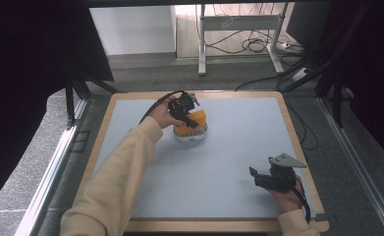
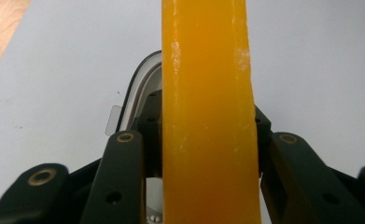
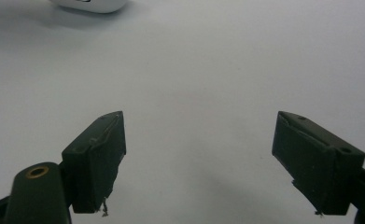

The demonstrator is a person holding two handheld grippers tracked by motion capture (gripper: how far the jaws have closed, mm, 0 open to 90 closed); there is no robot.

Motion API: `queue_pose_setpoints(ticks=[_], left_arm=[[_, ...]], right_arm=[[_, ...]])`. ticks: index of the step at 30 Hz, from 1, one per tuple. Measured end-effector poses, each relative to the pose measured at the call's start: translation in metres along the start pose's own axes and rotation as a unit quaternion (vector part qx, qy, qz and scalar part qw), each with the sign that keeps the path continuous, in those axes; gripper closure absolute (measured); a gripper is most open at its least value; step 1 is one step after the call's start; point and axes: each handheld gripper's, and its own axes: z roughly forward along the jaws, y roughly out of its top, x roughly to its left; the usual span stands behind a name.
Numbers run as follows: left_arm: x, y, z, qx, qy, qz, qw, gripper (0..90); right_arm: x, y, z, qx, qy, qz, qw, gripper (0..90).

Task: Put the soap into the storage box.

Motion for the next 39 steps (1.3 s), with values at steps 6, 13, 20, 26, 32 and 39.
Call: queue_pose_setpoints(ticks=[6, 13, 20, 26, 32, 39], left_arm=[[0.005, -0.001, 0.010, 0.002, -0.009, 0.004, 0.9999, 62.4], [0.009, -0.004, 0.017, 0.011, -0.009, 0.012, 0.9998, 62.3], [0.012, 0.000, 0.010, -0.017, 0.022, -0.005, 0.9996, 48.8], [0.008, 0.002, -0.011, -0.033, 0.058, -0.035, 0.9972, 27.5], [0.001, -0.006, -0.024, -0.052, 0.057, -0.056, 0.9955, 21.3], [-0.020, -0.030, -0.042, -0.080, 0.064, -0.083, 0.9913, 19.4]], right_arm=[[-0.001, 0.000, 0.000, 0.000, -0.001, 0.001, 1.0000, 17.6], [-0.002, 0.000, 0.000, -0.001, -0.002, 0.000, 1.0000, 17.6], [-0.002, 0.000, 0.000, -0.001, -0.001, -0.004, 1.0000, 17.6], [0.000, 0.000, 0.000, -0.001, -0.001, -0.007, 1.0000, 17.6], [-0.001, 0.000, 0.000, -0.001, 0.000, -0.006, 1.0000, 17.6], [0.001, 0.000, 0.000, -0.001, 0.000, -0.006, 1.0000, 17.6]])
